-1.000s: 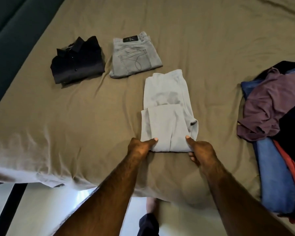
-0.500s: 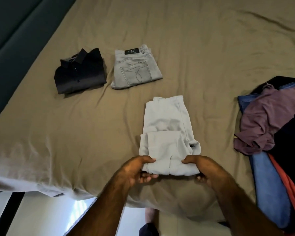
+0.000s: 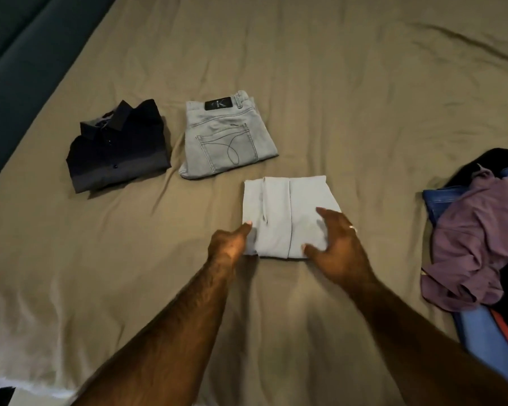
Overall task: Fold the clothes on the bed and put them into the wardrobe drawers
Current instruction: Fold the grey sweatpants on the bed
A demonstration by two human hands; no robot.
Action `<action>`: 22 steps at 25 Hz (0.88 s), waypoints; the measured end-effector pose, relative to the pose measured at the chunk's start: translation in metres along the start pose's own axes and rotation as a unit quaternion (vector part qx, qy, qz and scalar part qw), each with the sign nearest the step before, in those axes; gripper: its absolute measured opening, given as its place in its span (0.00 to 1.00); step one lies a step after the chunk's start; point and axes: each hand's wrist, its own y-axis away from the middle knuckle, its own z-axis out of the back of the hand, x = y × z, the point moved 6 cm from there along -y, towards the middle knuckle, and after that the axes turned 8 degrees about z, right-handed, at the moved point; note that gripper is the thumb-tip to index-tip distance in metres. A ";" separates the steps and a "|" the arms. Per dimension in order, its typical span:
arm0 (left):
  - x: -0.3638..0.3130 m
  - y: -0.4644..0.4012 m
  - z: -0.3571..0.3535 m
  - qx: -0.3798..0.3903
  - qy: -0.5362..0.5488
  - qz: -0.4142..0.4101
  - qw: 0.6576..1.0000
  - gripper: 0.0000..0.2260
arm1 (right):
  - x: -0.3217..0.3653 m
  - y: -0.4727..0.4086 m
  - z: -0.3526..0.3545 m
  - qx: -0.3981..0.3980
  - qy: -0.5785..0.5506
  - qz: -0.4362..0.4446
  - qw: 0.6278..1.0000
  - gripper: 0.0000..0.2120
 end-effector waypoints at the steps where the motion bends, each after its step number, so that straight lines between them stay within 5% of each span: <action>1: 0.008 -0.014 -0.013 0.023 0.002 0.028 0.999 0.33 | -0.002 0.002 -0.028 0.058 0.094 0.074 0.991 0.44; 3: 0.010 -0.031 -0.033 0.043 0.044 0.034 0.998 0.28 | -0.006 0.002 -0.070 0.148 0.201 0.123 0.960 0.52; 7: 0.000 -0.047 -0.056 0.150 0.065 0.070 0.984 0.17 | -0.028 -0.029 -0.104 0.182 0.272 0.052 0.944 0.57; 9: -0.011 -0.059 -0.039 0.035 -0.025 -0.041 0.998 0.19 | -0.034 -0.034 -0.110 0.198 0.257 0.051 0.945 0.59; 11: -0.034 -0.051 -0.018 -0.146 -0.165 -0.238 0.946 0.22 | -0.027 -0.033 -0.104 0.150 0.162 0.101 0.970 0.55; 12: -0.043 -0.042 -0.020 -0.167 -0.183 -0.307 0.919 0.23 | -0.026 -0.032 -0.095 0.105 0.086 0.115 0.984 0.50; 15: -0.037 -0.047 -0.041 -0.032 -0.137 -0.257 0.956 0.22 | -0.044 -0.038 -0.075 0.012 -0.106 0.021 0.994 0.33; 18: -0.027 -0.059 -0.053 0.054 -0.059 -0.272 0.959 0.14 | -0.050 -0.037 -0.078 0.003 -0.070 0.003 0.998 0.22; 22: -0.006 -0.075 -0.013 -0.125 -0.029 -0.111 0.986 0.09 | -0.073 -0.030 -0.074 -0.011 -0.026 -0.047 0.998 0.19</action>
